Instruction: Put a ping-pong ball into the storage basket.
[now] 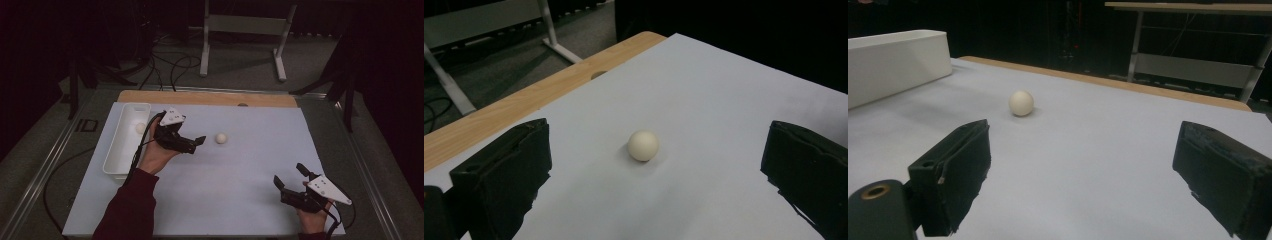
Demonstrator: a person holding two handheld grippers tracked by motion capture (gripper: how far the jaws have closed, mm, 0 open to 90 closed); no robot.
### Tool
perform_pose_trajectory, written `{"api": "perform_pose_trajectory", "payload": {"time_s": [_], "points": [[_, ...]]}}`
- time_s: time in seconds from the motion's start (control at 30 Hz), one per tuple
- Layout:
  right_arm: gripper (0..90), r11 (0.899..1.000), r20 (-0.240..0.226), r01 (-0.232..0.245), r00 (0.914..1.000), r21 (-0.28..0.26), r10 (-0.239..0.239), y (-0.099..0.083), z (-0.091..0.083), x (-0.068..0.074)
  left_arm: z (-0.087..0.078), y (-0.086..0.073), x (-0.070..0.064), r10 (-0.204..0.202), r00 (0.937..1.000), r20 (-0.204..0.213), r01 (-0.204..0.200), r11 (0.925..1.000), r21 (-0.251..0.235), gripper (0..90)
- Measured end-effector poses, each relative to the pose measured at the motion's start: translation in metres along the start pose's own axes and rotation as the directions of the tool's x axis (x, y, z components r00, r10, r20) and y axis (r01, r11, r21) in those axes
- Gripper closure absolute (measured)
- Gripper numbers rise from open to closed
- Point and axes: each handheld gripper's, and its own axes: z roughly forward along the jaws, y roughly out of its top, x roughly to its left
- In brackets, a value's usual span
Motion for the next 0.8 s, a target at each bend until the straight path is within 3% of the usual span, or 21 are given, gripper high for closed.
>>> {"api": "perform_pose_trajectory", "payload": {"time_s": [0.33, 0.8], "points": [[8.2, 1.0, 0.0, -0.002, 1.0, -0.003, 0.002, 0.0, -0.001, 0.0, 0.012, 0.0, 0.003, -0.003, 0.9999, 0.011, 0.003, 1.0, 0.003, 0.5], [8.2, 1.0, -0.002, -0.001, 1.0, -0.003, 0.001, 0.0, -0.001, 0.0, 0.027, -0.004, 0.009, -0.003, 1.0, -0.006, 0.003, 0.9996, 0.029, 0.5]]}}
